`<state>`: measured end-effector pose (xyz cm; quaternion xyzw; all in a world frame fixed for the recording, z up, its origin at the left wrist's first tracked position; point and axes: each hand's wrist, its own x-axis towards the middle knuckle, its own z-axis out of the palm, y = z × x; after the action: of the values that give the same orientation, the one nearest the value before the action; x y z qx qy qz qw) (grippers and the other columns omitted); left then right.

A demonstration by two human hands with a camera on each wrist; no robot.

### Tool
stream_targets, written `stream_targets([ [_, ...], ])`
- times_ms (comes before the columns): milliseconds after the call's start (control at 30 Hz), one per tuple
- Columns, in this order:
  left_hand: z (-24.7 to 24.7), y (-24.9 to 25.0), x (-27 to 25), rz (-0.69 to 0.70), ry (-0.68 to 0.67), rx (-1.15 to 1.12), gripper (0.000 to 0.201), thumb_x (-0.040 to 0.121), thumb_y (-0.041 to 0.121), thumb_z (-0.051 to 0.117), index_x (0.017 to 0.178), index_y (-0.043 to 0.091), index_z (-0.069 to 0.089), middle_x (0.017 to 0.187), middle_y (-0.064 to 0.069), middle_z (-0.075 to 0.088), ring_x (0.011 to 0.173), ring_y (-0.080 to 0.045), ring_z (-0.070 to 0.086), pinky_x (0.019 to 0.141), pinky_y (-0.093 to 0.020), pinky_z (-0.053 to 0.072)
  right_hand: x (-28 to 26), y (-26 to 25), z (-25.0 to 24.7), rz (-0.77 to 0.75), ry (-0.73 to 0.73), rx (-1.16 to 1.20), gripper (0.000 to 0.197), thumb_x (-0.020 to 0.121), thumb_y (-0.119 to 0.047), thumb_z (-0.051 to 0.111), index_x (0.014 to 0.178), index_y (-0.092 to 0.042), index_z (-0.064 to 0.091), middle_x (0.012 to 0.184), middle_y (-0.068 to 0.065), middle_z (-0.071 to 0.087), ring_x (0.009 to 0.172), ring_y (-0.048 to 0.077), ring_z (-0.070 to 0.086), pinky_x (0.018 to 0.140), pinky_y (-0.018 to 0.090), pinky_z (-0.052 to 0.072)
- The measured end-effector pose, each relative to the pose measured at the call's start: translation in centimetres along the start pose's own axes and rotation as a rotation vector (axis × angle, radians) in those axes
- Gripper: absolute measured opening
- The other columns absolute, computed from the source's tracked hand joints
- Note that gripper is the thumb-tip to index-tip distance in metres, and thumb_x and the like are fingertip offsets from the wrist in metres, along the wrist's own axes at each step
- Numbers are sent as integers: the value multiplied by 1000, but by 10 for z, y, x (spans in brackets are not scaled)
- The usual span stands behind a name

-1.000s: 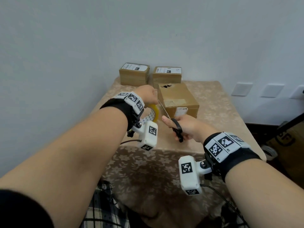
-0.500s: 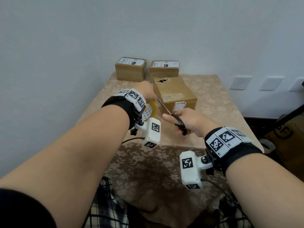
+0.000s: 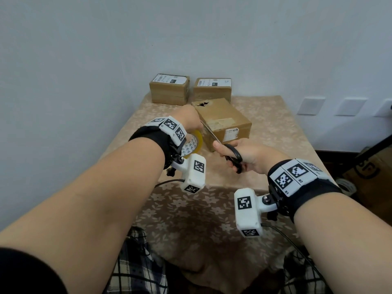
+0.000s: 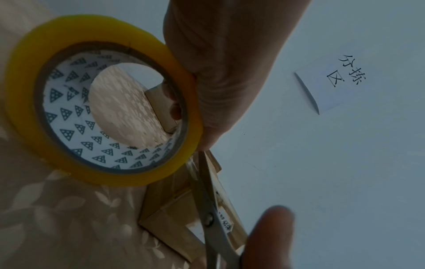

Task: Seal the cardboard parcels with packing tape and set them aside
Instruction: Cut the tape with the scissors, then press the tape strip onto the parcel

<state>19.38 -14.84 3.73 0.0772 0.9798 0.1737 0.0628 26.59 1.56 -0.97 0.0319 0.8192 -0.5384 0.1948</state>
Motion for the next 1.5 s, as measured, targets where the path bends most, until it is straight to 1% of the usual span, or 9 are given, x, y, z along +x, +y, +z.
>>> stream_targets([
  [133, 2, -2, 0, 21, 17, -2, 23, 87, 19, 61, 98, 2, 71, 100, -14, 69, 95, -28, 65, 84, -41, 54, 1, -2, 0, 6, 30, 26, 41, 75, -53, 72, 79, -13, 63, 49, 1, 50, 38, 11, 43, 43, 19, 34],
  [333, 3, -5, -2, 37, 29, -35, 21, 87, 16, 60, 94, -1, 71, 99, -15, 70, 90, -28, 65, 84, -41, 54, 3, 1, -1, 11, 43, 24, 44, 73, -53, 74, 81, -11, 62, 48, 0, 50, 38, 12, 42, 44, 19, 35],
  [533, 2, -13, -8, 64, 81, -105, 16, 86, 15, 59, 81, 3, 69, 87, -9, 68, 79, -22, 60, 71, -32, 48, 0, 1, -7, 82, -92, -66, 82, 52, -75, 59, 101, -9, 58, 62, 2, 50, 56, 16, 47, 54, 25, 32],
  [633, 3, -23, -11, 82, 127, -159, 16, 84, 14, 58, 69, 13, 64, 70, 4, 61, 72, -18, 58, 67, -31, 48, 3, -5, -7, 110, -84, -211, 76, 62, -70, 66, 103, -7, 59, 58, 3, 50, 55, 16, 46, 52, 23, 34],
  [767, 5, -33, -21, 95, 189, -223, 16, 85, 20, 58, 73, 14, 68, 73, 5, 66, 74, -21, 65, 70, -38, 55, 10, -10, -6, 127, -55, -388, 65, 67, -59, 76, 104, -8, 61, 61, 5, 48, 53, 17, 44, 46, 22, 33],
  [1067, 4, -42, -34, 115, 292, -316, 14, 89, 24, 56, 79, 19, 65, 84, 5, 66, 84, -17, 62, 81, -43, 52, 6, -5, -8, 138, 6, -712, 59, 68, -66, 72, 57, -11, 52, 33, -6, 50, 45, 17, 49, 56, 24, 44],
  [1233, 1, -54, -37, 54, 445, -309, 13, 91, 30, 54, 80, 25, 60, 84, 11, 61, 86, -13, 58, 78, -35, 50, 2, -23, 8, 38, -84, -852, 43, 84, -53, 62, 75, -11, 55, 65, 0, 50, 58, 18, 42, 53, 28, 33],
  [1367, -5, -66, -41, 14, 565, -269, 12, 94, 29, 51, 86, 24, 59, 88, 11, 59, 85, -12, 55, 70, -29, 42, 6, -31, 32, -102, 116, -856, 34, 90, -31, 63, 103, -6, 45, 90, 7, 53, 80, 25, 49, 54, 28, 36],
  [1500, -5, -77, -41, -12, 623, -288, 15, 95, 30, 50, 89, 22, 62, 94, 9, 64, 87, -13, 56, 71, -31, 44, 26, -40, 60, -158, 229, -978, 32, 94, -23, 55, 68, -8, 45, 62, 2, 44, 69, 25, 49, 58, 30, 38],
])
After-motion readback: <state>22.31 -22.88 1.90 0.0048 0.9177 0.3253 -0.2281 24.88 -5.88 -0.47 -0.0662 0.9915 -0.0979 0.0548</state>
